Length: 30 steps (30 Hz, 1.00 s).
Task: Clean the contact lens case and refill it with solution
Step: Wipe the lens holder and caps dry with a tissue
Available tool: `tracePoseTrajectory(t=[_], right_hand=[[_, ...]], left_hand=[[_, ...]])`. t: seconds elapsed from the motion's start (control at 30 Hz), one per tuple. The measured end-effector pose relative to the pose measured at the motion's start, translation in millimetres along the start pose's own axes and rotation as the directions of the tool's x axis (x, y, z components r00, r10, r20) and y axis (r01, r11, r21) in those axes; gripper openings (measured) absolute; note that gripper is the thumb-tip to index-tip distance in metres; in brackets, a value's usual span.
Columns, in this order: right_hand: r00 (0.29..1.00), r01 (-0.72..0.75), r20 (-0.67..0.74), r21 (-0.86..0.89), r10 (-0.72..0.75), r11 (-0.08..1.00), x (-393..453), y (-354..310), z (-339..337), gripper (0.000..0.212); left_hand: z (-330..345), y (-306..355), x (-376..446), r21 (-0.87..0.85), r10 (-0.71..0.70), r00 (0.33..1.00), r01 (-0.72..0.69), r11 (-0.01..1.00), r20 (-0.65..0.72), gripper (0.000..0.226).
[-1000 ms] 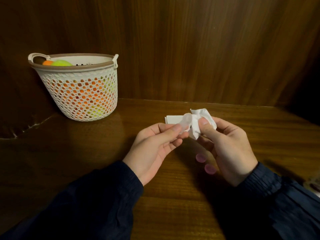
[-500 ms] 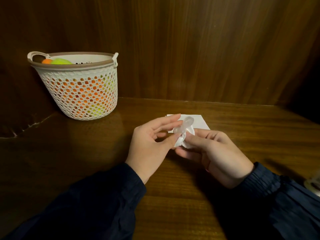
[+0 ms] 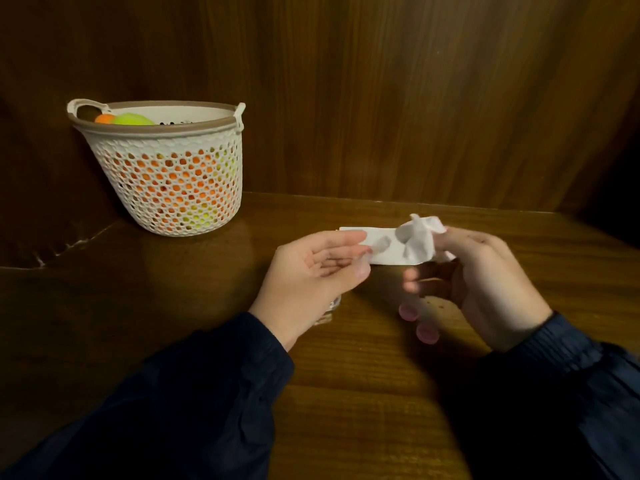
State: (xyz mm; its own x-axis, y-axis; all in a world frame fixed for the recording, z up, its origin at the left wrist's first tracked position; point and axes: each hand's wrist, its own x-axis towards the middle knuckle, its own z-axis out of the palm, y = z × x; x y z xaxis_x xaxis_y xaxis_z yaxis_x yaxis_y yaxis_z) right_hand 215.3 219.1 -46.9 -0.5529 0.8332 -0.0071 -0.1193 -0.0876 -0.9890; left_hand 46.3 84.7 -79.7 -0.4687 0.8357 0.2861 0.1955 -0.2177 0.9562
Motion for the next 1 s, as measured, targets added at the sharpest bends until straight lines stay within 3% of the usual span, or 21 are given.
tracePoseTrajectory(t=[0.1, 0.23, 0.33, 0.47, 0.57, 0.73, 0.8, 0.87, 0.93, 1.0], right_hand=[[0.984, 0.014, -0.173, -0.115, -0.034, 0.993, 9.7, -2.8, -13.5, 0.019], [0.984, -0.034, -0.178, -0.302, -0.022, 0.953, 13.5, -3.4, -21.8, 0.009], [0.991, -0.063, -0.132, -0.440, 0.005, 0.896, 18.9, 4.7, -22.3, 0.018], [0.992, -0.069, -0.122, -0.567, -0.002, 0.821, 25.8, 15.9, -18.9, 0.026], [0.993, -0.053, -0.111, -0.684, -0.031, 0.727, 31.6, 22.3, -20.7, 0.014], [0.998, -0.062, -0.032, -0.744, 0.058, 0.665, 26.7, 22.8, -20.8, 0.070], [0.996, -0.042, 0.010, -0.821, 0.088, 0.570, 23.6, 19.8, -19.5, 0.083], [0.995, -0.040, 0.009, -0.888, 0.104, 0.459, 23.4, 19.2, -19.1, 0.077], [0.995, -0.027, 0.016, -0.905, 0.096, 0.424, 22.5, 18.2, -18.3, 0.069], [0.995, 0.005, 0.040, -0.936, 0.093, 0.353, 20.1, 16.2, -16.5, 0.075]], left_hand=[[-2.2, -1.7, -0.9, 0.478, 0.091, 0.988, -0.141, 0.867, 0.126, 0.038], [2.3, -2.6, -4.6, 0.700, -0.007, 0.952, -0.219, 0.679, 0.304, 0.034], [2.1, -4.6, -4.3, 0.753, -0.037, 0.942, -0.241, 0.612, 0.332, 0.028], [1.6, -6.7, -4.0, 0.807, 0.026, 0.943, -0.298, 0.510, 0.332, 0.023], [1.5, -8.6, -4.6, 0.826, 0.029, 0.942, -0.309, 0.472, 0.335, 0.020], [-1.0, -11.5, -4.0, 0.836, 0.065, 0.947, -0.309, 0.454, 0.315, 0.017], [-1.3, -12.2, -4.2, 0.837, 0.071, 0.947, -0.310, 0.451, 0.313, 0.017], [-1.2, -11.9, -4.7, 0.833, 0.087, 0.949, -0.309, 0.459, 0.304, 0.020], [-0.8, -10.2, -4.9, 0.831, 0.095, 0.951, -0.303, 0.467, 0.294, 0.024], [-0.3, -8.0, -4.3, 0.833, 0.114, 0.957, -0.288, 0.473, 0.266, 0.028]])
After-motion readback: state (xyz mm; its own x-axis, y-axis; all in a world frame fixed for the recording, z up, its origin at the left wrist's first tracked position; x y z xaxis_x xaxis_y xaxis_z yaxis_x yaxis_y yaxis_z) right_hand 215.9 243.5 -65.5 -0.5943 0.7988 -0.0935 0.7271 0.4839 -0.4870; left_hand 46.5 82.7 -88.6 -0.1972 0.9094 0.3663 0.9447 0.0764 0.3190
